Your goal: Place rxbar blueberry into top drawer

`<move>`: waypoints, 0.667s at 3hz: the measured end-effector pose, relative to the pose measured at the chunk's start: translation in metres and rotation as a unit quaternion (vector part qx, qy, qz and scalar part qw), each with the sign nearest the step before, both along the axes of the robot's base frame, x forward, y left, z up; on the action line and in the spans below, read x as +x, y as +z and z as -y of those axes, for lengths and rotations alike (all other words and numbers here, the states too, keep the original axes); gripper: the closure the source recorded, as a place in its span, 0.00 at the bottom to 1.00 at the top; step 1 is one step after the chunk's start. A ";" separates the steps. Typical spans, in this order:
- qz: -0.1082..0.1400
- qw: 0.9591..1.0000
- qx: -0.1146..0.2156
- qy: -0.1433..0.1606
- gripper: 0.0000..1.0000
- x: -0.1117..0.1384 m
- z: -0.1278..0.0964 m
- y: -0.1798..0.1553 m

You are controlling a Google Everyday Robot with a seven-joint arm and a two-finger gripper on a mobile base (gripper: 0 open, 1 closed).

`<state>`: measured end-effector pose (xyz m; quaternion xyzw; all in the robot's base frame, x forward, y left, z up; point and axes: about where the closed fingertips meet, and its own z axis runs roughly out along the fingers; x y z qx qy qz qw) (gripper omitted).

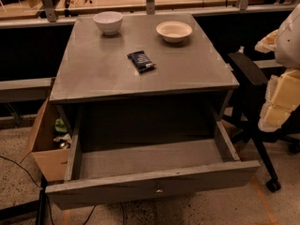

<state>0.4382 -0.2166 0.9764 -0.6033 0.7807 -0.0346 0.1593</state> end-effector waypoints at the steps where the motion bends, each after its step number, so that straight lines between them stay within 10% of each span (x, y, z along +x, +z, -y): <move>1: 0.000 1.000 0.000 0.000 0.00 0.000 0.000 0.000; 2: 0.011 1.000 0.015 -0.005 0.00 0.004 0.000 0.004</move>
Offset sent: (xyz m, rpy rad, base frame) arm 0.0097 -0.0008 0.0035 0.0686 -0.0301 -0.0209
